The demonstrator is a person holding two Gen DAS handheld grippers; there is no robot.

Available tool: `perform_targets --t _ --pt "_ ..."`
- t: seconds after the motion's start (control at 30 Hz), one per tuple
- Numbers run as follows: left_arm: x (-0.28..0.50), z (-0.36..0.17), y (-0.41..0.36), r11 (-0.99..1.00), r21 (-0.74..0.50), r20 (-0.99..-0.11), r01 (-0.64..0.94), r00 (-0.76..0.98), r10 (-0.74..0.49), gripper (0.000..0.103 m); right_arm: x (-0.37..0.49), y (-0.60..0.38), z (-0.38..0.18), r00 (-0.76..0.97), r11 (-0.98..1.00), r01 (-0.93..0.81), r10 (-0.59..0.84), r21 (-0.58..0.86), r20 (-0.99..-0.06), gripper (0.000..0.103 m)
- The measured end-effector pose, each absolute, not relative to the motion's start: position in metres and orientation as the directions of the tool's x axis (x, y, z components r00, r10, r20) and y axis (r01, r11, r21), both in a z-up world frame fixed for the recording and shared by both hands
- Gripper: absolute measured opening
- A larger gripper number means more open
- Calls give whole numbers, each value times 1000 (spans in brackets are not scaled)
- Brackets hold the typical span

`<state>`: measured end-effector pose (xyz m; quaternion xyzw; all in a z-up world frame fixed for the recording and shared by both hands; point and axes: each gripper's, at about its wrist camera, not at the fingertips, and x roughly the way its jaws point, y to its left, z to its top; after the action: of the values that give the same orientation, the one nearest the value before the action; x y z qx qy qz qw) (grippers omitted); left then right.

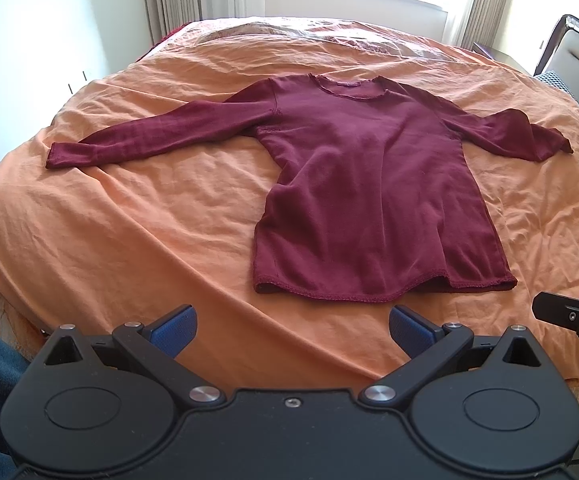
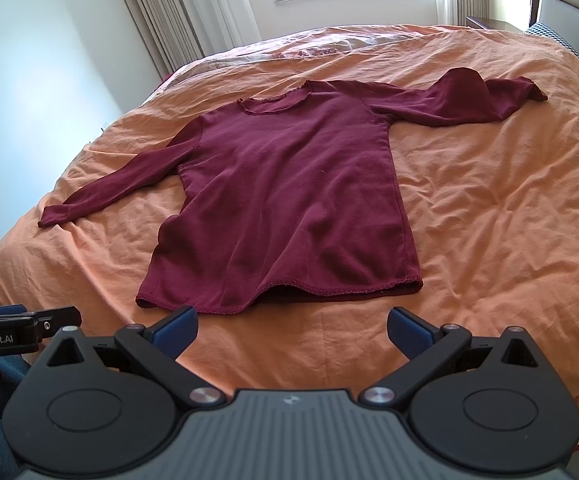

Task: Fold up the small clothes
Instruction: 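Move the right tool down to the sweater's sleeve cuff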

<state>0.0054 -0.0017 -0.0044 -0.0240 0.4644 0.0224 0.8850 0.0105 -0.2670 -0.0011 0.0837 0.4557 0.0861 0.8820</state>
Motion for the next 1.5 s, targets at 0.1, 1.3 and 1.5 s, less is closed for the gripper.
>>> perform_targets --t 0.1,1.3,1.5 --pt "6 -9 -2 998 -23 -828 -58 561 13 102 11 -264 -1 564 972 -70 224 225 -795 103" --pt "158 2 -84 998 31 -819 -52 570 55 102 164 -341 -25 423 975 215 -151 -63 -893 103" --pt "218 -8 -130 996 -2 -816 -93 576 52 102 215 -384 -44 447 984 176 -98 -20 -889 103"
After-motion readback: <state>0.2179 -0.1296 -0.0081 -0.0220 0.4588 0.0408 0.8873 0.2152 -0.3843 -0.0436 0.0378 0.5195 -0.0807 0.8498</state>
